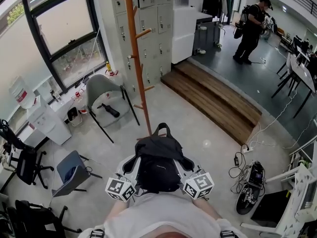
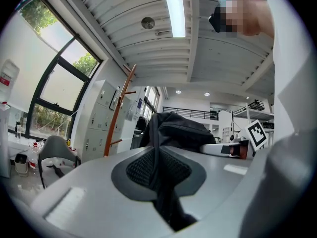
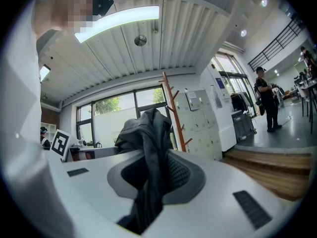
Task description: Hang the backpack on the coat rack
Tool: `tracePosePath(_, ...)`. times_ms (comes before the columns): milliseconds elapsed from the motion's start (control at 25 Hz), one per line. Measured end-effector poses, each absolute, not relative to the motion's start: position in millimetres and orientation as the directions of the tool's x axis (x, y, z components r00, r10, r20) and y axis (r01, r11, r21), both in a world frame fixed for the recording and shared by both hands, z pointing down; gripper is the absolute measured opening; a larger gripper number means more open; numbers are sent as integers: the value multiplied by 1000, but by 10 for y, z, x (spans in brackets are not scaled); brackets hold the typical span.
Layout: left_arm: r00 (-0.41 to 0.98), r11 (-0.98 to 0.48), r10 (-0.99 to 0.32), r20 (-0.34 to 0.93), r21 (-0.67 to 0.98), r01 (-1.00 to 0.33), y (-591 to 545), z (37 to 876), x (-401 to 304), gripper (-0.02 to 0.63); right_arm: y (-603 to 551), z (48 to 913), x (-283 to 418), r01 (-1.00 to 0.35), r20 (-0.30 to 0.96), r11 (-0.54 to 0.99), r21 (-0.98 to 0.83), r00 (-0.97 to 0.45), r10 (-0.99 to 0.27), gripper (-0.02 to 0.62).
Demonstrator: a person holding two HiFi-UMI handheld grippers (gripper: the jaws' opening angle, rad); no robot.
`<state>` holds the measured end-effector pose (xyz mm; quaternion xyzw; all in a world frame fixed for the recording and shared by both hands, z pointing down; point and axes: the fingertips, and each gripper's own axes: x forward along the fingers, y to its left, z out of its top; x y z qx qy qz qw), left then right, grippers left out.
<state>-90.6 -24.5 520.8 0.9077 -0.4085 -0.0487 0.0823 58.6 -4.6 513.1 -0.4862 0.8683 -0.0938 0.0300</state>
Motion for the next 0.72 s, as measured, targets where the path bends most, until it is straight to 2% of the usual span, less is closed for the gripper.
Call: tracePosePath(720,763,-760,-644,-50,155,-631,-2498,5077,-1064,40,-2136,5042,394,-887,-11,428,-174,-432,-902,66)
